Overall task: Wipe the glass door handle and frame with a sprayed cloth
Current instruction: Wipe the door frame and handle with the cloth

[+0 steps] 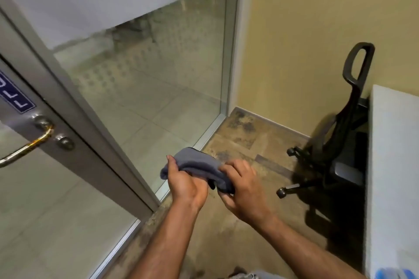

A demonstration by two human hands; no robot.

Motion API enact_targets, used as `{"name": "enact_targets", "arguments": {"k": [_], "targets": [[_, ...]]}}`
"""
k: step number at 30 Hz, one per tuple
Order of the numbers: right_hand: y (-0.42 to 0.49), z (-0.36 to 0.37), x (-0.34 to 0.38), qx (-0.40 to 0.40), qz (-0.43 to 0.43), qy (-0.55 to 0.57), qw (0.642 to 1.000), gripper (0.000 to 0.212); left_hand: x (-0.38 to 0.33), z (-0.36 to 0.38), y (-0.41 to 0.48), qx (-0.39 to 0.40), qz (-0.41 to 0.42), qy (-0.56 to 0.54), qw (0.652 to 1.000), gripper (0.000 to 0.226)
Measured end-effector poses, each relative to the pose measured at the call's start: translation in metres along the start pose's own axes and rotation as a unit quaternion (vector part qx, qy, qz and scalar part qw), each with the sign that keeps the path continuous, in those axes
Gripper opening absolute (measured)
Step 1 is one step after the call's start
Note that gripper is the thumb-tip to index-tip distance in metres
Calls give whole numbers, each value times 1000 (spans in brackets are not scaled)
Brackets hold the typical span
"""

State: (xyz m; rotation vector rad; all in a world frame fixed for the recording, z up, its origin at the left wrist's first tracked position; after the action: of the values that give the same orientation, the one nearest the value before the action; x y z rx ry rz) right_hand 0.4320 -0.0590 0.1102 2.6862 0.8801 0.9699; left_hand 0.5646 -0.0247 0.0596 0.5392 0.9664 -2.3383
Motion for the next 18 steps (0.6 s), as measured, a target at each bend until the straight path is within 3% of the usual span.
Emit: {"name": "enact_targets", "arguments": {"k": [6,9,14,18], "targets": [[45,30,39,44,-37,83,995,29,-43,-42,17,-97,52,-34,993,71],[71,48,64,108,-58,152,981,25,-67,-52,18,-133,83,-63,986,69],[90,69,107,214,-143,169,951,42,-113,-55,21,-165,140,-91,972,67],[101,88,127,212,-153,179,949,41,-138,-61,18,-186,177,-113,960,69]]}}
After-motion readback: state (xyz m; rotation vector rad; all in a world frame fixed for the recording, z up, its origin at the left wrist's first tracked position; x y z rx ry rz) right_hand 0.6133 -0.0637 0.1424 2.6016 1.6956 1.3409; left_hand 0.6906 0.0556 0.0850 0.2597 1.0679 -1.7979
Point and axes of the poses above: each hand's wrist, its own y-axis towards the middle knuckle, its own z-axis out of the palm, x = y × z, the point moved 8 cm from there along y, towards the middle knuckle, and after that the axes turned 11 degrees about z, right-handed, at the moved point
